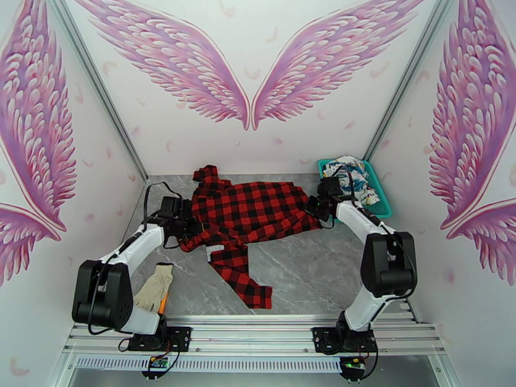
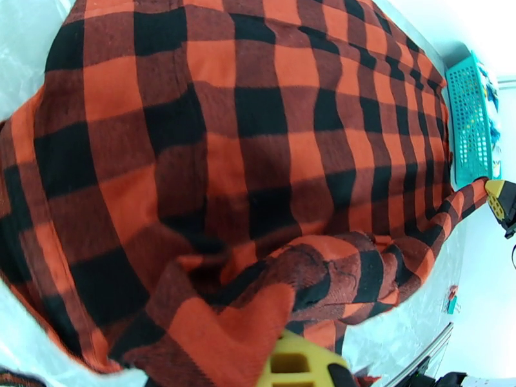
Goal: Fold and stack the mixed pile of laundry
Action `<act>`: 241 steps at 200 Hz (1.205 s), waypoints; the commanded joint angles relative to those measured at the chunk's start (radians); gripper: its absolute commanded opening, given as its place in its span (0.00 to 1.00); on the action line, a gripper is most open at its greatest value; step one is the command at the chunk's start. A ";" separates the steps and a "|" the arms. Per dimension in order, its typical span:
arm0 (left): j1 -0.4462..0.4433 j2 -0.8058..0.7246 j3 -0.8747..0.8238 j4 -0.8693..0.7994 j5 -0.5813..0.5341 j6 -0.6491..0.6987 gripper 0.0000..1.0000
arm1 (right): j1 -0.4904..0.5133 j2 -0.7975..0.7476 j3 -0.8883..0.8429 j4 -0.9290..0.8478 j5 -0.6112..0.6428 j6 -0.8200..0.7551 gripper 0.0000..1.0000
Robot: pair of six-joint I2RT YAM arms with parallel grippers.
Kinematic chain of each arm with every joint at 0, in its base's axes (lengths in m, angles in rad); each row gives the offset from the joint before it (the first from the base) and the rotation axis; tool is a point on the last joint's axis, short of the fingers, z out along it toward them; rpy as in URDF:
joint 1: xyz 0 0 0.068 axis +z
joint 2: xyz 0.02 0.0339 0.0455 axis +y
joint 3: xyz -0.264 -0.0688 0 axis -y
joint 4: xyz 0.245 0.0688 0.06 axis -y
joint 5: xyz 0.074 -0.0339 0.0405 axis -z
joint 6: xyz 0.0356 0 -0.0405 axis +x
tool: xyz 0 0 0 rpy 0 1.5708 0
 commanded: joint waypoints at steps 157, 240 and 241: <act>-0.068 -0.446 -0.238 -0.197 0.000 -0.087 0.00 | 0.004 -0.563 -0.542 -0.213 0.152 -0.014 0.03; -0.047 -0.126 -0.049 -0.034 0.000 -0.053 0.00 | 0.006 -0.253 -0.269 -0.134 0.127 -0.033 0.05; -0.046 -0.120 -0.044 -0.032 0.001 -0.054 0.00 | 0.005 -0.246 -0.262 -0.134 0.127 -0.034 0.06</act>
